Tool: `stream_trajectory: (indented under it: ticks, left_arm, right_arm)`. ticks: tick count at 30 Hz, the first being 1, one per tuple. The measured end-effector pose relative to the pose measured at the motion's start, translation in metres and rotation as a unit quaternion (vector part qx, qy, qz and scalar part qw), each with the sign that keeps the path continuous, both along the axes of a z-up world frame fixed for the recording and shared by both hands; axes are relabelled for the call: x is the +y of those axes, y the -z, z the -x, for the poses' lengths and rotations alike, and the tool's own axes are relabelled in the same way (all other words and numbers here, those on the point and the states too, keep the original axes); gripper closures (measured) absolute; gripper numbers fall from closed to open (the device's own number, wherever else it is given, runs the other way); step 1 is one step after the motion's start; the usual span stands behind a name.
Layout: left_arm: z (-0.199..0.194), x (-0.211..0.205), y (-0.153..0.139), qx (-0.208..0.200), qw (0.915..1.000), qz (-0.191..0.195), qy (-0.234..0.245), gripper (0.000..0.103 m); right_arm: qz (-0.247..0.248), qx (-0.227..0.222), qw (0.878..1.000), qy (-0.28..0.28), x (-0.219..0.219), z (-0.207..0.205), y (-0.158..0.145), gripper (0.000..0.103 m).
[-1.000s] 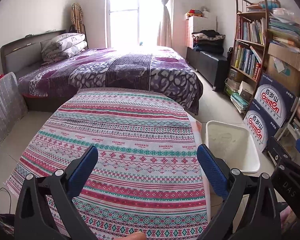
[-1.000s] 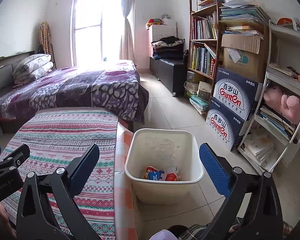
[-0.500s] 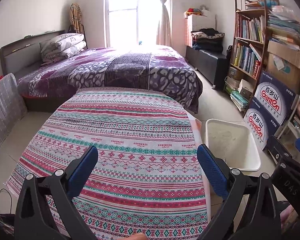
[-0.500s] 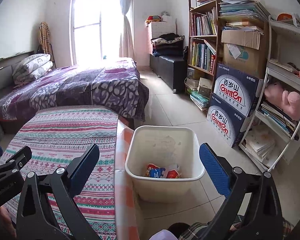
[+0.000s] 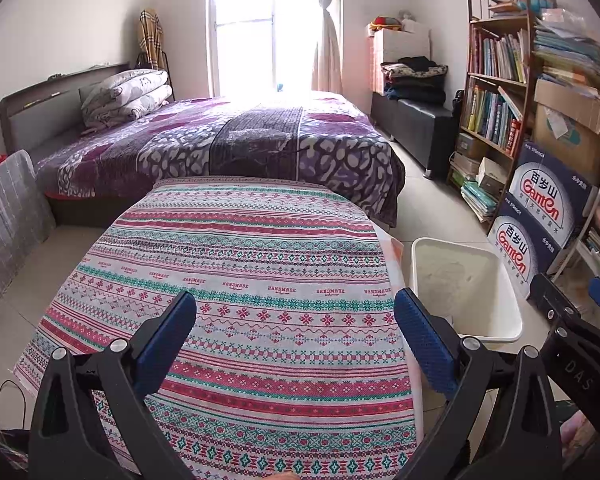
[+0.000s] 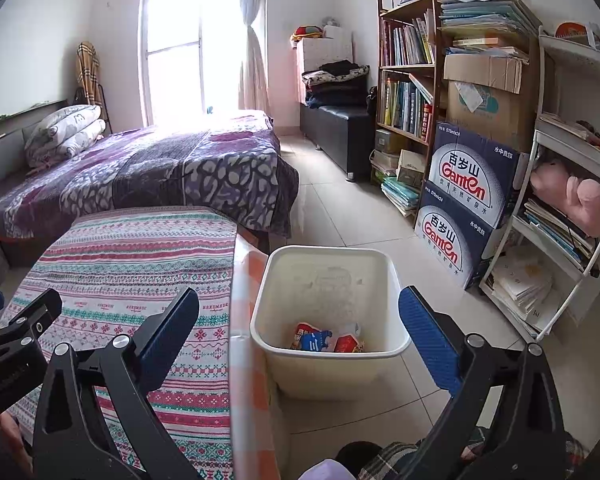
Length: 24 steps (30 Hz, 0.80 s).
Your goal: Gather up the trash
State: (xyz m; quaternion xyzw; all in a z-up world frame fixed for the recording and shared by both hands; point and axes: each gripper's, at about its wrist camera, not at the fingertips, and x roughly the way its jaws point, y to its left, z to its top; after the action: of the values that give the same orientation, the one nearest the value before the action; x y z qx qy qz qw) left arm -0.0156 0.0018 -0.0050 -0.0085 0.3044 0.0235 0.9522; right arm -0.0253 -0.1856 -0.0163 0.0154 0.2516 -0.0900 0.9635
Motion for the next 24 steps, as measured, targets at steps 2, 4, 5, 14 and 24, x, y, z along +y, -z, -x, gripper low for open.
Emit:
stream_trajectory:
  ticks: [2, 4, 5, 14, 24]
  left_arm:
    - [-0.0002, -0.0001, -0.0001, 0.0, 1.0, 0.0, -0.001, 0.007]
    - [-0.0001, -0.0001, -0.0005, -0.002, 1.0, -0.001, -0.002, 0.007]
    - [-0.0001, -0.0002, -0.0005, -0.002, 1.0, 0.0, -0.002, 0.007]
    - [0.0025, -0.0033, 0.0004, -0.011, 0.9999, -0.007, 0.009, 0.008]
    - [0.0029, -0.0029, 0.0002, -0.016, 0.9998, -0.006, 0.011, 0.01]
  right_arm:
    - [0.0, 0.001, 1.0, 0.0, 0.0003, 0.0002, -0.0001, 0.007]
    - [0.0, 0.003, 1.0, -0.001, 0.0013, 0.0006, 0.0028, 0.007]
    - [0.0, 0.004, 1.0, -0.001, 0.0017, 0.001, 0.004, 0.007]
    - [-0.003, 0.015, 1.0, -0.004, 0.0036, -0.0012, 0.0081, 0.007]
    - [-0.004, 0.016, 1.0, -0.004, 0.0029, -0.0016, 0.0073, 0.007]
